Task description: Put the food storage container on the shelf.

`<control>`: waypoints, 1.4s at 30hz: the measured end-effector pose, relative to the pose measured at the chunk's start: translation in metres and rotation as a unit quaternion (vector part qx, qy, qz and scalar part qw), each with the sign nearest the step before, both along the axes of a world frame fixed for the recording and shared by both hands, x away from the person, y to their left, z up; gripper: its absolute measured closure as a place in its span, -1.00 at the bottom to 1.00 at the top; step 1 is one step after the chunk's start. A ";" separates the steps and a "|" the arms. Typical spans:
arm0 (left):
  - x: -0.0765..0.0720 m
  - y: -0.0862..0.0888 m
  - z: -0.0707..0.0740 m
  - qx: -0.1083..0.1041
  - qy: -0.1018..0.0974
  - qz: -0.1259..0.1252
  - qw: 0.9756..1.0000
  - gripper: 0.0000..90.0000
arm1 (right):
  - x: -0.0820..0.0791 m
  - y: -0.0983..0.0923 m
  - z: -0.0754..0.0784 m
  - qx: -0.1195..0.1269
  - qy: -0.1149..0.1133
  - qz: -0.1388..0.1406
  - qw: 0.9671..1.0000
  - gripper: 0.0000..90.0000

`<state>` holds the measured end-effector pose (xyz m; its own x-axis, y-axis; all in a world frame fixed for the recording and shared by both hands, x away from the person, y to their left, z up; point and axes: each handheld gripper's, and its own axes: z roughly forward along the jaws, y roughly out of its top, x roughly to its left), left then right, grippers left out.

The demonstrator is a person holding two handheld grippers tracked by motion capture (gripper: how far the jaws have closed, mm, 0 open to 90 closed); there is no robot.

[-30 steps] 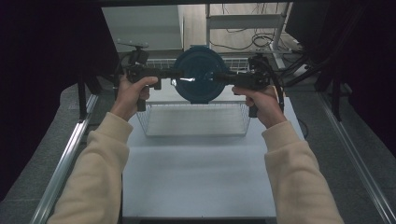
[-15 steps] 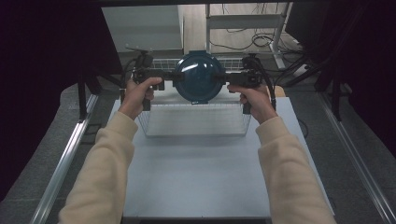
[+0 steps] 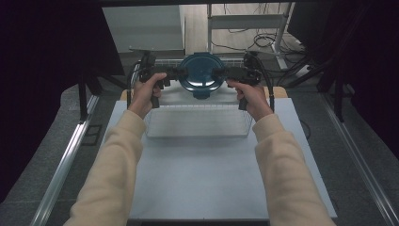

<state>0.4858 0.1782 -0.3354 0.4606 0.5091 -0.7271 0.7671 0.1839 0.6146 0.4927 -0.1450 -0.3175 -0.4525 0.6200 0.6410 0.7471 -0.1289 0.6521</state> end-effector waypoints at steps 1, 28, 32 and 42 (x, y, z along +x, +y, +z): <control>0.002 0.000 -0.002 -0.005 0.005 0.002 1.000 -0.11 | 0.000 0.000 0.000 0.000 0.000 0.000 1.000 -0.29; -0.059 0.016 0.012 0.068 -0.091 0.053 0.992 -0.49 | -0.063 -0.012 0.022 -0.112 -0.130 -0.012 0.985 -0.73; -0.080 0.020 0.008 0.083 -0.109 0.040 0.990 -0.48 | -0.076 -0.019 0.020 -0.122 -0.144 0.010 0.982 -0.70; -0.146 0.026 -0.016 0.125 -0.147 0.023 0.981 -0.45 | -0.130 -0.044 0.003 -0.145 -0.196 0.043 0.969 -0.68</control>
<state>0.3399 0.2041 -0.3511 0.6041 0.6797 -0.4161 0.5440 0.0299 0.8386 0.3628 -0.1889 -0.3143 -0.6846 0.6972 0.2130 0.4337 0.1547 0.8877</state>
